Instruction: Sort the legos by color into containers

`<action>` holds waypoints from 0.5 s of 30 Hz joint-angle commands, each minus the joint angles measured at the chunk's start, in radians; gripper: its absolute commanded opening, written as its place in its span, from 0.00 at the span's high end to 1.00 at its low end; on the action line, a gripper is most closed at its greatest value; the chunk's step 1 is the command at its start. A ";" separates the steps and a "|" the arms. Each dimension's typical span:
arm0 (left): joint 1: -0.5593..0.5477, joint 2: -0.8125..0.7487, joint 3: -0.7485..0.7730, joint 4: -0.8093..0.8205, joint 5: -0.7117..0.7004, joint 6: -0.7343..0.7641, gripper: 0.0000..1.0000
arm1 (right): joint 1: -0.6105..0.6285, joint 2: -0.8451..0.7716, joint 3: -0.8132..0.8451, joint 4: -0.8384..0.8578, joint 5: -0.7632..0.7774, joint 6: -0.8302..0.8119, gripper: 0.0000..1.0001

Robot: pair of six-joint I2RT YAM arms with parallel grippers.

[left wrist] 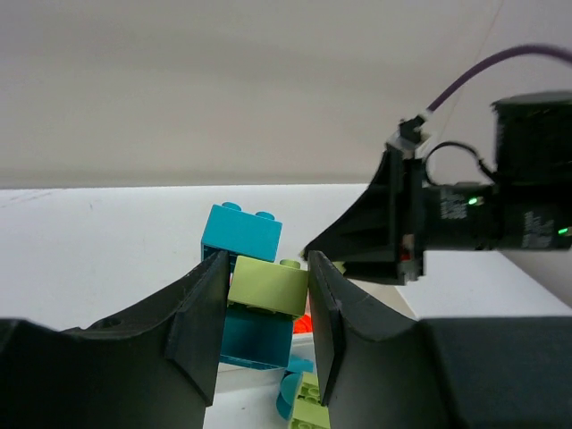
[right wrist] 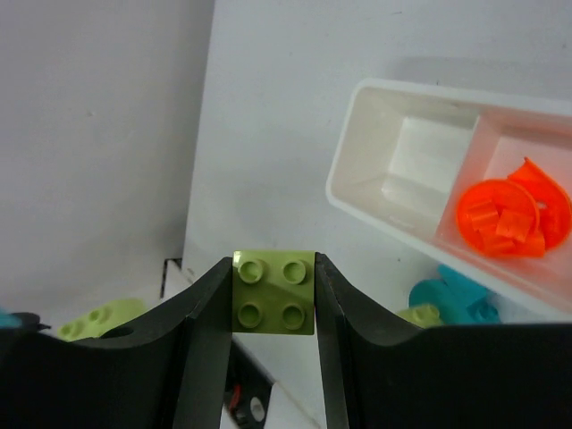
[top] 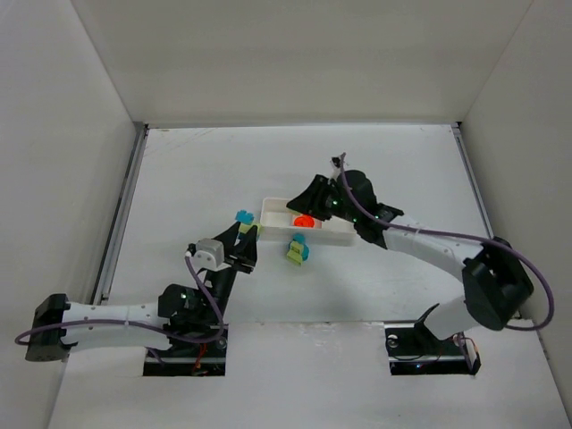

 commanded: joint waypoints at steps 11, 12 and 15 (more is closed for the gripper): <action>-0.099 -0.107 0.011 -0.035 -0.112 -0.042 0.69 | 0.093 0.357 0.290 -0.023 0.263 -0.189 0.66; -0.105 -0.107 0.013 -0.035 -0.110 -0.042 0.69 | 0.094 0.367 0.297 -0.030 0.281 -0.195 0.63; -0.128 -0.105 0.016 -0.035 -0.110 -0.037 0.69 | 0.097 0.385 0.308 -0.034 0.320 -0.217 0.54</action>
